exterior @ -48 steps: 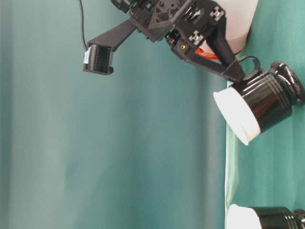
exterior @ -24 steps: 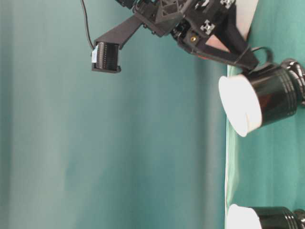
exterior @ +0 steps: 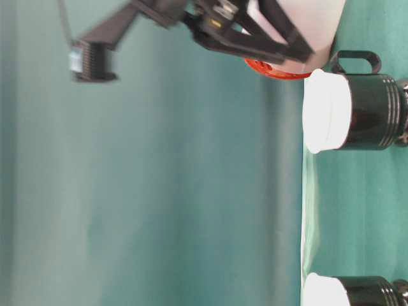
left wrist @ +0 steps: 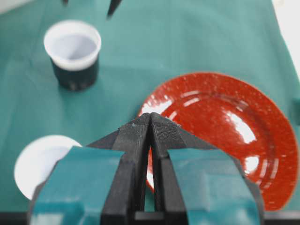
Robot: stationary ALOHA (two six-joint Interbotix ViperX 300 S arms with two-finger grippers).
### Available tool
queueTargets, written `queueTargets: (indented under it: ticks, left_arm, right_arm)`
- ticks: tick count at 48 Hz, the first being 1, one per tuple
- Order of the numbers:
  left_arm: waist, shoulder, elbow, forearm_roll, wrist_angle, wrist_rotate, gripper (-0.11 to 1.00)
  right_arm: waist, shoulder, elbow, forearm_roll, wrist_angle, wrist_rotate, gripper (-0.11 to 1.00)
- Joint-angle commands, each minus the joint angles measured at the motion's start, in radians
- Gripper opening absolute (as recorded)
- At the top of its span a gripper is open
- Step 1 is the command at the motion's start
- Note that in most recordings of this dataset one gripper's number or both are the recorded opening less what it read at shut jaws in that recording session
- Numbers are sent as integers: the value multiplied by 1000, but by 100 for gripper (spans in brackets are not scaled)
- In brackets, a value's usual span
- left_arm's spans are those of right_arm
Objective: 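Retract the right gripper and move the left gripper toward the plate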
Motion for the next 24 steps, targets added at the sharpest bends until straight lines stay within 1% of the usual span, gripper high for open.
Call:
queueTargets:
  ticks: [1, 5, 7, 10, 15, 20, 24]
  left_arm:
    - [-38, 11, -31, -3, 3, -49, 2]
    - [-94, 20, -31, -3, 9, -112, 2]
    - [-123, 28, -31, -3, 12, -127, 2]
    - [-166, 44, -31, -3, 17, -141, 2]
    - [-238, 92, -31, 0, 15, -143, 2]
    - [-311, 173, -32, 2, 15, -143, 2]
    - [-353, 232, -28, 2, 20, -144, 2]
  right_arm:
    - [57, -51, -37, 37, 18, 3, 88]
    - [107, -63, -44, 97, 17, 17, 88]
    - [130, -63, -44, 123, 17, 28, 88]
    - [164, -60, -44, 146, 17, 46, 88]
    - [212, -49, -46, 149, 12, 98, 88]
    - [236, -43, -43, 147, 11, 144, 88]
    - [249, -41, -38, 146, 14, 172, 88]
